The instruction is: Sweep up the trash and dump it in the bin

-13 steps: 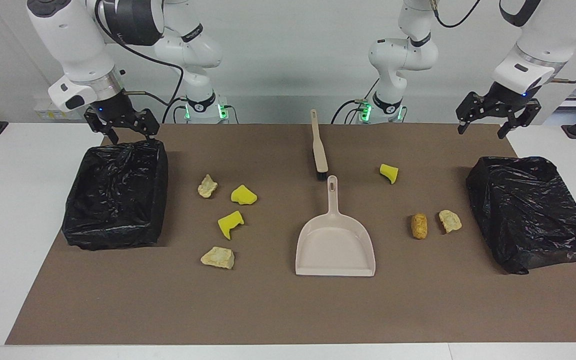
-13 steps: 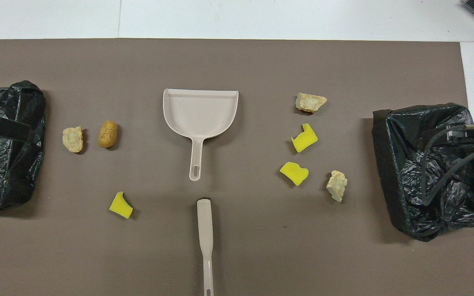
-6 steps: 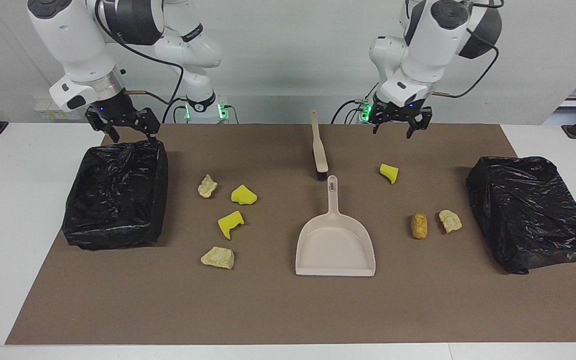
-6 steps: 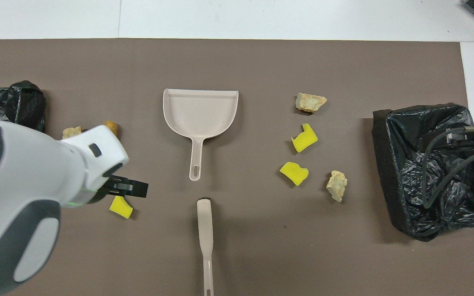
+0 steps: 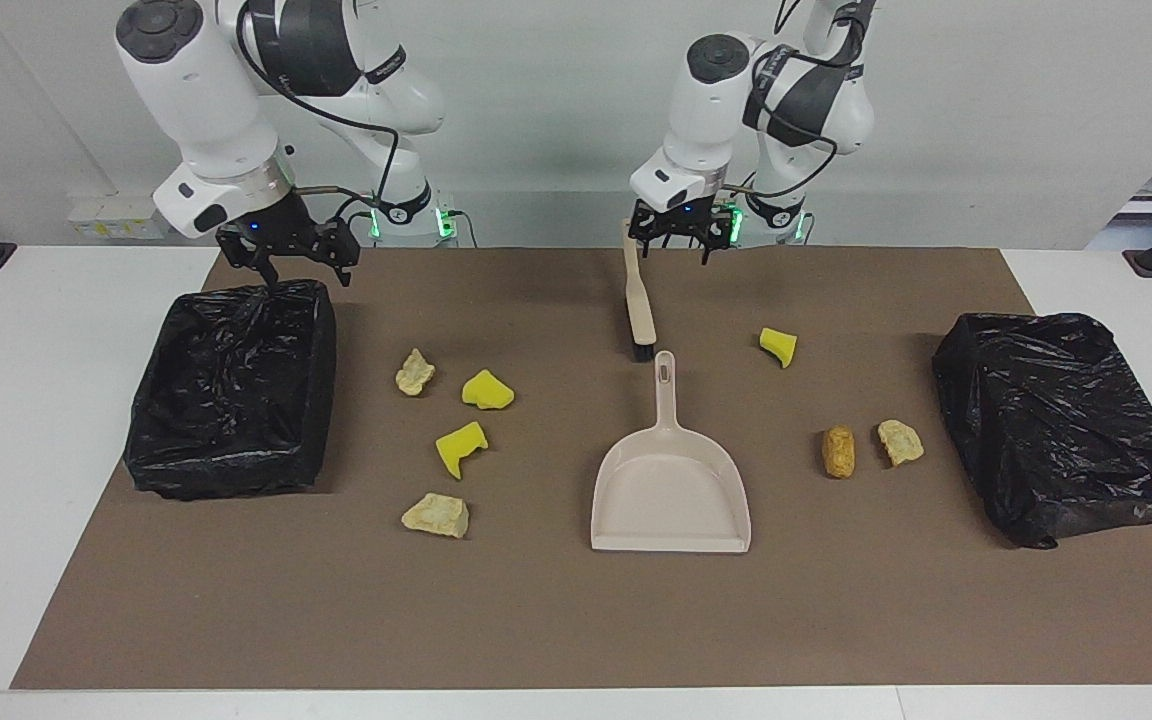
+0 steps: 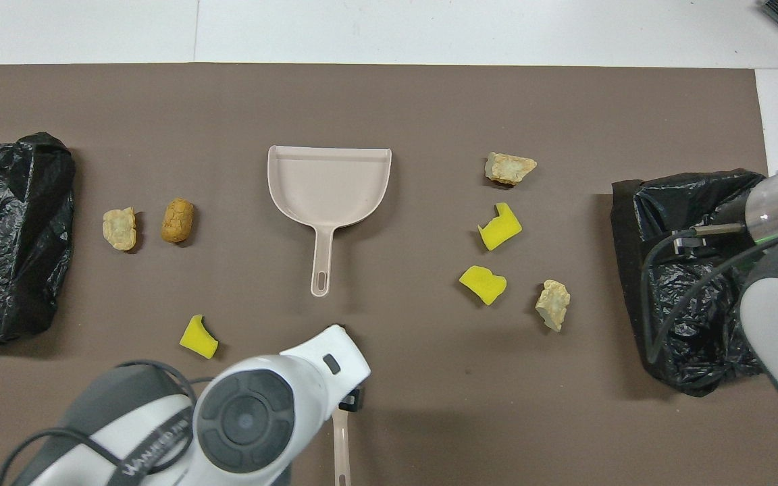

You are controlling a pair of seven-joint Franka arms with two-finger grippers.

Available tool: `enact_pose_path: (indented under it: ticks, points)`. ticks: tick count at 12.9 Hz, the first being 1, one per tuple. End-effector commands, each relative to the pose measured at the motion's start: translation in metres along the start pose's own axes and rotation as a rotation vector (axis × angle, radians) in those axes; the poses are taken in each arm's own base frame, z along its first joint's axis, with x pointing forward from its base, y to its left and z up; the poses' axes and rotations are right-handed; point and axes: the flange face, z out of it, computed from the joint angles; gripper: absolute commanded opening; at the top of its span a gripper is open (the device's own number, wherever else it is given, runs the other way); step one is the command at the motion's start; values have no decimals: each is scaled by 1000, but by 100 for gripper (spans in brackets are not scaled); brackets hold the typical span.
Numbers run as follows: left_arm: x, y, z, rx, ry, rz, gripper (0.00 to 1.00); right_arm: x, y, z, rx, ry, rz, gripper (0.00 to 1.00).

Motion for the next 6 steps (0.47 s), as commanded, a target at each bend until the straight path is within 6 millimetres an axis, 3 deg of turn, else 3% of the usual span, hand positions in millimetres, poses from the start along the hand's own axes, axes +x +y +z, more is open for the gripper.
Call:
enact_pose_path:
  ticks: [1, 4, 5, 6]
  points:
    - [-46, 31, 58, -19, 21, -18, 100, 14, -21, 25, 7, -45, 55, 100]
    - [-87, 54, 91, 3, 2, 18, 100, 30, -68, 46, 51, -79, 149, 100]
    - [-96, 58, 97, 9, -3, 22, 100, 34, -86, 45, 76, -78, 203, 100]
    - [-98, 58, 99, 10, -3, 14, 100, 43, -113, 59, 73, -100, 216, 100]
